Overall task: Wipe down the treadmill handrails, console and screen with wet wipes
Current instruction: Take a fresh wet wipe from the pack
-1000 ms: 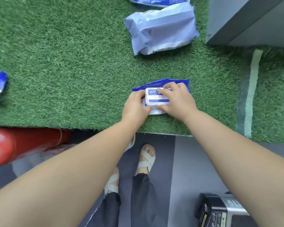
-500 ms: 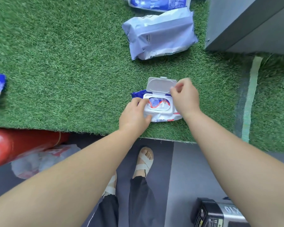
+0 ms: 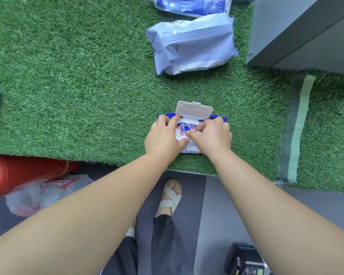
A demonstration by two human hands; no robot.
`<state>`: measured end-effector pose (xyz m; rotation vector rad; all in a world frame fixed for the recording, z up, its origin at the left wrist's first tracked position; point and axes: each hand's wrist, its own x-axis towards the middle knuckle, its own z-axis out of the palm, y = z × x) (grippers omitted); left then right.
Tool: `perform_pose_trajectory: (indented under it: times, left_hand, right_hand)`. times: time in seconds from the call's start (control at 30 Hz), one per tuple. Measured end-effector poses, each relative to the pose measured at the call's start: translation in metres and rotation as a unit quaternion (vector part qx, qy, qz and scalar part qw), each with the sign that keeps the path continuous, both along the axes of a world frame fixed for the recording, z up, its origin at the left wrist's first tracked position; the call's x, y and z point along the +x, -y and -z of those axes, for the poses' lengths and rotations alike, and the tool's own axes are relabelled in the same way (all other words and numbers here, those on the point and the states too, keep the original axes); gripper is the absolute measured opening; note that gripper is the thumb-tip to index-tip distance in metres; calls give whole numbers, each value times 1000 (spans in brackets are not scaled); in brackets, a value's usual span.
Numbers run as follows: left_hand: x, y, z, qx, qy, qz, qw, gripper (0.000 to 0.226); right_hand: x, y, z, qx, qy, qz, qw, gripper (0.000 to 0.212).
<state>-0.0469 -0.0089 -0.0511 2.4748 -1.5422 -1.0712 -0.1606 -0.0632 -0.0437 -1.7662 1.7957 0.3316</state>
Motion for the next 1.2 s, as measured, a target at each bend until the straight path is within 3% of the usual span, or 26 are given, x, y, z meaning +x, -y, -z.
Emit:
perform_pose_trajectory:
  times: [0.1,0.2,0.27,0.47,0.57,0.7,0.83,0.93,1.0,1.07,1.2]
  left_hand:
    - [-1,0,0,-6,0,-1,1000,67]
    - [-2,1,0,-8,0,-3,1000,66]
    - [-1,1,0,-8,3,-4,1000,68]
    - [-4,1,1,-4,15,-5,1000,69]
    - [-5,0,1,-10,19,-13,1000,66]
    - [-7,0,-1,-10,2,-21,1000,64]
    - [-5,4,-2,-11,-30,-55,998,36]
    - [-3,7,-1,-30,-56,-132,989,23]
    - [-1,8,0,-31,-74,-166,983,16]
    - [-1,8,1,-27,-88,-186,978,11]
    - [0,7,-1,-32,-114,-211,970,8]
  right_hand:
    - [5,0,-2,8,17,30,999,15]
    - [14,-4,-9,21,52,32,998,28]
    - [12,-2,-9,3,52,39,998,11]
    - [-3,-2,-3,53,1,35,998,46]
    - [2,-5,0,64,24,61,996,40]
    - [11,-7,-1,36,123,93,987,4]
    - [19,-18,-8,44,259,48,964,8]
    - [11,-16,-11,75,377,159,910,19]
    - [-4,-9,-7,3,336,158,929,17]
    - [-17,-3,-1,-52,215,63,973,13]
    - [-21,-2,10,-35,110,-88,989,19]
